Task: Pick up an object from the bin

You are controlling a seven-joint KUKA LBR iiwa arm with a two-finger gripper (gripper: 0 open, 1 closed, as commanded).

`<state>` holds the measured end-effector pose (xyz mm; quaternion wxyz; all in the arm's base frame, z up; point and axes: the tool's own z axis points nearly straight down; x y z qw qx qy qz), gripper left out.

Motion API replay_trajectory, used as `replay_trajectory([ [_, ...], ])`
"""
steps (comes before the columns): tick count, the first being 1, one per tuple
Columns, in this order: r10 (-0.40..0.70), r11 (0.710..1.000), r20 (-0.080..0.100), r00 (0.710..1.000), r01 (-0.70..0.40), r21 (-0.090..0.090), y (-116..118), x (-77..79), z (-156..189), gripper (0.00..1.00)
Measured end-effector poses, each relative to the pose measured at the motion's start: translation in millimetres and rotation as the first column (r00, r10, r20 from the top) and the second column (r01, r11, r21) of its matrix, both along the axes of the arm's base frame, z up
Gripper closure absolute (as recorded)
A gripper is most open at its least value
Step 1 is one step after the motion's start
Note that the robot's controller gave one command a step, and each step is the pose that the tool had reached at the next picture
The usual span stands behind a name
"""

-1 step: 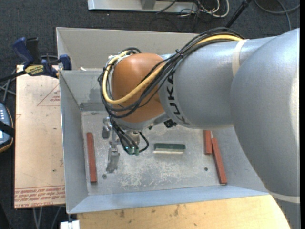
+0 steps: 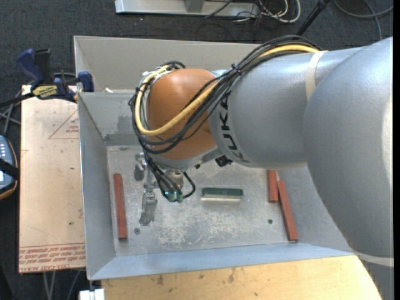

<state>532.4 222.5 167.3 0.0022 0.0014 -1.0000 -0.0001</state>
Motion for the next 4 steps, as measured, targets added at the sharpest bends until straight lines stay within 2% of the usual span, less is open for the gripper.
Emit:
replay_trajectory([
  [1,-0.045,0.999,0.000,0.999,0.045,0.000,-6.8,7.6,14.0,0.00],
  [2,-0.055,0.999,0.009,0.998,0.055,0.002,-24.9,77.3,26.9,0.00],
  [3,-0.046,0.999,0.008,0.999,0.046,0.001,-92.2,63.3,-16.9,0.00],
  [4,-0.083,0.997,0.004,0.997,0.083,0.000,-107.9,75.4,-21.7,0.00],
])
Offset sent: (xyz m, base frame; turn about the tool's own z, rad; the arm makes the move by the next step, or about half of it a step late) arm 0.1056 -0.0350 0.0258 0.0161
